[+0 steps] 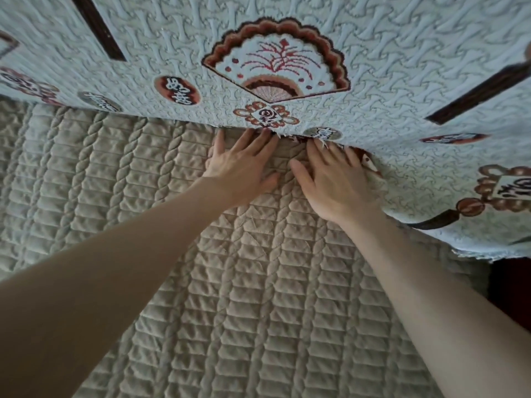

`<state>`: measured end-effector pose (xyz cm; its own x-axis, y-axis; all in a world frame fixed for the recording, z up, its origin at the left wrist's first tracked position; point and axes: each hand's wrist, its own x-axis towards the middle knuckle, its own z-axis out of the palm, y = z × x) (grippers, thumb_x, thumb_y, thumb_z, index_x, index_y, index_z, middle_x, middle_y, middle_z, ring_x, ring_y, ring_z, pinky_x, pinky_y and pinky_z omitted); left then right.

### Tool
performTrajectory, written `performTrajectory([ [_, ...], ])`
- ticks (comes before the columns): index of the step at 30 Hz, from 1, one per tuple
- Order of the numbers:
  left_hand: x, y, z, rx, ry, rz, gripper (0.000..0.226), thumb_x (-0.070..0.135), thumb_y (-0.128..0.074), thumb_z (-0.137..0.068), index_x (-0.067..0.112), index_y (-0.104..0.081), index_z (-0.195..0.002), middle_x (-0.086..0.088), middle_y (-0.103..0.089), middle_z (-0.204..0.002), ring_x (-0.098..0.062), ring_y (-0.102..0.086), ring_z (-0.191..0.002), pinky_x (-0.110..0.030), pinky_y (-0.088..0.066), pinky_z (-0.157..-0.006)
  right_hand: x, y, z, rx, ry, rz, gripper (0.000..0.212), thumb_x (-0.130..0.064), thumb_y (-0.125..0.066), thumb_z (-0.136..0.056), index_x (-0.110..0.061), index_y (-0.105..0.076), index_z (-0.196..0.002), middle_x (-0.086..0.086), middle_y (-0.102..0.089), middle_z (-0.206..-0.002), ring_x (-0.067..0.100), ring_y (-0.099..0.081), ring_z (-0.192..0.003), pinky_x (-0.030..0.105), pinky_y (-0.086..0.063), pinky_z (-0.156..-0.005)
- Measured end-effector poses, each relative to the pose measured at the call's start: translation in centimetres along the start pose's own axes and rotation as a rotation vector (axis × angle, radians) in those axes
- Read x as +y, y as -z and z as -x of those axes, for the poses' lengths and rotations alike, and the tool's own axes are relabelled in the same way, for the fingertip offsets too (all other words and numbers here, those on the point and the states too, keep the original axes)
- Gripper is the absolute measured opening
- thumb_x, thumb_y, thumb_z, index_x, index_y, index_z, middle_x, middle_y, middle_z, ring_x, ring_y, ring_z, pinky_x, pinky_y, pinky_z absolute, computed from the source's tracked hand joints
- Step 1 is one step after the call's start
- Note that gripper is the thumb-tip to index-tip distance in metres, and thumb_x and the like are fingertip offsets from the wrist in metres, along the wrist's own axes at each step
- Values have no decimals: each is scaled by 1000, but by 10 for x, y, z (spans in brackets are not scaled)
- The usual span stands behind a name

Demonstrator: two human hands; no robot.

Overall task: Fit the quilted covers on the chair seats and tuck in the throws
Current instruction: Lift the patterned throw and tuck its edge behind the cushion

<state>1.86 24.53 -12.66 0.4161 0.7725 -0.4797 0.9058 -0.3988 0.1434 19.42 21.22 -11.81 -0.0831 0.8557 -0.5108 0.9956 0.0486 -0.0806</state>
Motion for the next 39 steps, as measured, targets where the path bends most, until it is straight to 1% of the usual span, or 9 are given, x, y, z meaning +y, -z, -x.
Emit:
performTrajectory([
  [7,-12,3,-25,-76,-1,-11,81,70,-28,-89,30,-1,-155,9,-5,-162,-15,-5,-148,-64,0,-114,-24,-12,8,57,-7,-137,73,-61,0,-96,-18,2,-155,3,1,-163,20,-2,-150,35,8,-118],
  [12,-15,-11,-14,146,-58,50,84,66,-44,-86,26,-16,-154,6,-25,-157,-18,-20,-143,-63,-4,-114,-23,-9,-13,-5,-43,-99,71,-63,-6,-96,-24,-2,-155,0,-7,-163,21,-5,-149,44,-1,-120],
  [15,-20,-20,0,275,-44,91,84,64,-50,-84,20,-25,-152,0,-33,-152,-23,-25,-142,-60,-3,-116,-20,2,-29,-32,-85,-126,73,-66,-6,-95,-25,-17,-154,3,-21,-160,22,-16,-147,47,-6,-118],
  [18,-36,-20,3,258,5,52,93,74,-38,-79,20,-22,-153,1,-29,-155,-22,-21,-144,-61,-1,-116,-23,13,-47,-96,-164,-199,80,-72,-5,-92,-25,-26,-152,5,-25,-159,24,-20,-146,49,-8,-117],
  [25,-49,-8,-23,25,59,71,108,91,-37,-67,34,-4,-153,8,-15,-160,-18,-10,-147,-61,-1,-115,-22,-4,-5,-13,33,-7,80,-71,0,-89,-26,2,-155,-7,4,-163,13,5,-149,43,9,-119],
  [28,-48,-8,-16,104,33,83,104,86,-40,-68,31,-13,-153,7,-21,-159,-19,-14,-146,-62,-3,-114,-32,-4,-5,-4,68,-7,80,-70,0,-88,-25,4,-155,-8,6,-162,11,7,-149,44,13,-118],
  [32,-47,-23,14,273,61,87,103,80,-38,-69,21,-23,-152,-2,-28,-156,-30,-16,-146,-62,1,-115,-58,1,-28,23,49,-116,72,-68,-13,-94,-29,-10,-155,-8,-9,-163,15,-6,-149,53,7,-115],
  [35,-66,-21,20,211,192,84,118,93,-28,-59,22,-20,-152,-2,-23,-157,-34,-12,-146,-58,2,-117,-66,1,-40,-43,1,-143,74,-70,-11,-93,-28,-9,-155,-6,-8,-163,17,-5,-149,54,0,-115],
  [39,-76,-9,3,86,221,48,129,99,-22,-47,27,-10,-153,3,-14,-160,-33,-9,-146,-60,5,-116,-56,0,-29,-70,-11,-183,73,-69,-9,-94,-31,0,-155,-7,2,-163,15,3,-149,52,4,-116],
])
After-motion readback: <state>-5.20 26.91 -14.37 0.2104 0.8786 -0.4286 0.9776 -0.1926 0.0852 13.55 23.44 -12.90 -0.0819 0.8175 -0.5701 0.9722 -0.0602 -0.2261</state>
